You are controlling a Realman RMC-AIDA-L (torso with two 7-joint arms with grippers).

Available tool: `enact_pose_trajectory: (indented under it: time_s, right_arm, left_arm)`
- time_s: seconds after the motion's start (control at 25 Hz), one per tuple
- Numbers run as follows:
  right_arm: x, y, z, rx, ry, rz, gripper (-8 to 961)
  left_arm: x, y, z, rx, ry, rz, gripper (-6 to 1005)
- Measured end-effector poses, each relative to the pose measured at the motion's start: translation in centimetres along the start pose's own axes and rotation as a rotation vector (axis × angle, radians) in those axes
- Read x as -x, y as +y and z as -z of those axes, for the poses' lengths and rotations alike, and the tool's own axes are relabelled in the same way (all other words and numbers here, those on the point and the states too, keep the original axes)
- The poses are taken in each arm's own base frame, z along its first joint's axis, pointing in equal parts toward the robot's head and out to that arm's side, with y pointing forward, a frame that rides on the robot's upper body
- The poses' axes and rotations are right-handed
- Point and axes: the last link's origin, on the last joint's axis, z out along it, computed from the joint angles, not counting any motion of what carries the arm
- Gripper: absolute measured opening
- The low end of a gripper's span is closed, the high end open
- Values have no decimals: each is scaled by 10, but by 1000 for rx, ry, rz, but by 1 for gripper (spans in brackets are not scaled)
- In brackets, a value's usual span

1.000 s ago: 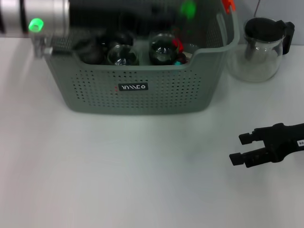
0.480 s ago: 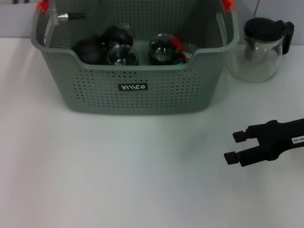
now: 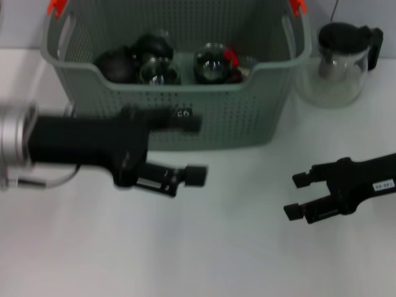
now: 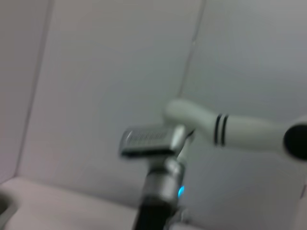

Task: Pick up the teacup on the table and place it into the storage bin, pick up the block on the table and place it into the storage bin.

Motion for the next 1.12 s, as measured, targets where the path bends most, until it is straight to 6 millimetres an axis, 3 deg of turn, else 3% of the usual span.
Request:
enact_pose_trajectory:
  time_s: [0.08,0.16,0.36,0.72,1.12]
  right_arm:
    - [1,3,-5,14,-6,42,931]
    - [2,4,-7,19,-7,59,931]
    - [11,10,-19,46,-33,151,923]
    - [22,12,-10,24,-245,247,910]
    - [12,8,-10,1,-244,226,910]
  left_arm:
    - [23,-2,8,-85,1,28,960]
    - [44,-6,12,-152,0,62,961]
    - [76,-14,5,-201,-33,126,962]
    - [89,-20,-4,-235,-37,131,961]
    - [94,-30,-12,-273,-42,139,961]
